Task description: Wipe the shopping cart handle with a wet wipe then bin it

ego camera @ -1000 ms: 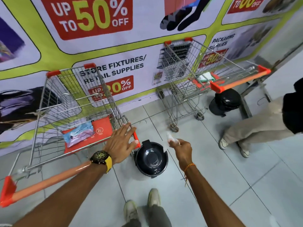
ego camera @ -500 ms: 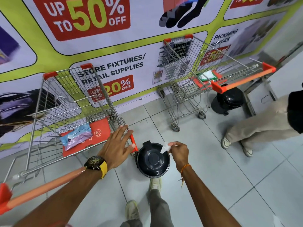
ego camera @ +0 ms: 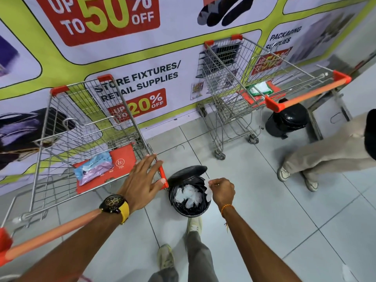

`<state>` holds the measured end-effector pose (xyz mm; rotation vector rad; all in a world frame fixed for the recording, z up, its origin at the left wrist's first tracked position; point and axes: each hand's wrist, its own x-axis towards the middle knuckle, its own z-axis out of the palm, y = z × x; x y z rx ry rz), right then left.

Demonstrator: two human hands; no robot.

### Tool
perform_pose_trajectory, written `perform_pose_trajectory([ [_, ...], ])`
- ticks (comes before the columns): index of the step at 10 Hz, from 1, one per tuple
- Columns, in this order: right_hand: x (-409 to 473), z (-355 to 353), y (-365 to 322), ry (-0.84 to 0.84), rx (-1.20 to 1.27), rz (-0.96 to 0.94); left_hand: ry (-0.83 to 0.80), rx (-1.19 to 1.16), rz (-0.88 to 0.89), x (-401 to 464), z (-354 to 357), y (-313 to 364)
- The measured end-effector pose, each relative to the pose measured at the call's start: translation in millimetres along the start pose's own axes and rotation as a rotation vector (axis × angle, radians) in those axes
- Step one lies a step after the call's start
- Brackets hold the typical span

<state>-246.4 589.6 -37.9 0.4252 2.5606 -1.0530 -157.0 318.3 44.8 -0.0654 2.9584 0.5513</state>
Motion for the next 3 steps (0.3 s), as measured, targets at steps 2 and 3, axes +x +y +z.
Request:
perform_pose_trajectory([
  [2,9,10,11,-0.190,-0.046,-0.045,-0.015,0.008,0.000,-1,0,0],
  [3,16,15,18,-0.165,-0.047,-0.071,-0.018,0.014,0.005,0,1,1],
])
